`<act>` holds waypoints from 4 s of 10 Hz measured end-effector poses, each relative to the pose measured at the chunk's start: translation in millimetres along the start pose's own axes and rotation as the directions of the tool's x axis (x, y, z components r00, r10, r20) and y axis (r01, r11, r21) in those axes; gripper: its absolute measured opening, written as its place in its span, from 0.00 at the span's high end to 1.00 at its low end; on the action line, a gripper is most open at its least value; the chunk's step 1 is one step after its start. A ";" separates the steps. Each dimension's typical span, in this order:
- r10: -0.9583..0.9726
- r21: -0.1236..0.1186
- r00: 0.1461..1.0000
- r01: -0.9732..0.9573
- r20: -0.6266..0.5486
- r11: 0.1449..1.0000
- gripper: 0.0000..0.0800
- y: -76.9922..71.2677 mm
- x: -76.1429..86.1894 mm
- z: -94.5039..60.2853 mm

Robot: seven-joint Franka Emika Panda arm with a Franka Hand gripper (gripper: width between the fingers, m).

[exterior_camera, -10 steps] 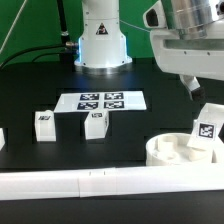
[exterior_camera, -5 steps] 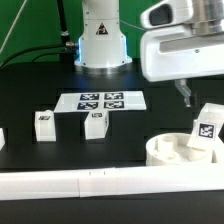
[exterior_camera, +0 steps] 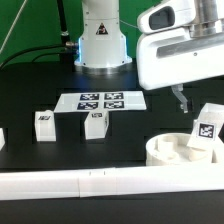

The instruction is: Assemble stool

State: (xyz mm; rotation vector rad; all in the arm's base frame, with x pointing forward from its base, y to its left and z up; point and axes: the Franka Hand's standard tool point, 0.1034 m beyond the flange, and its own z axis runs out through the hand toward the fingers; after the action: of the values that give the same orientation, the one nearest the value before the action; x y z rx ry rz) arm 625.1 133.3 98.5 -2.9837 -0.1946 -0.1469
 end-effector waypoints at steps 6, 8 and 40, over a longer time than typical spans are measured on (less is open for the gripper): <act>-0.496 -0.036 0.867 0.498 0.041 0.866 0.19 0.8 -12.6 11.3; -0.711 -0.065 0.701 0.713 0.057 0.698 0.19 4.5 -10.3 12.8; 0.959 0.053 0.282 -0.958 0.017 0.280 0.28 33.0 1.7 24.8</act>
Offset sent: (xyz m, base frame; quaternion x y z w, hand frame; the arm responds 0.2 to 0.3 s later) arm 0.0000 0.0000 0.0000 0.0000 0.0000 -0.1938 0.9810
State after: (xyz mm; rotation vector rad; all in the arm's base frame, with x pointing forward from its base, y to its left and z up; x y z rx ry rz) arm 633.4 104.9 69.6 -2.4370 1.5916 -0.0066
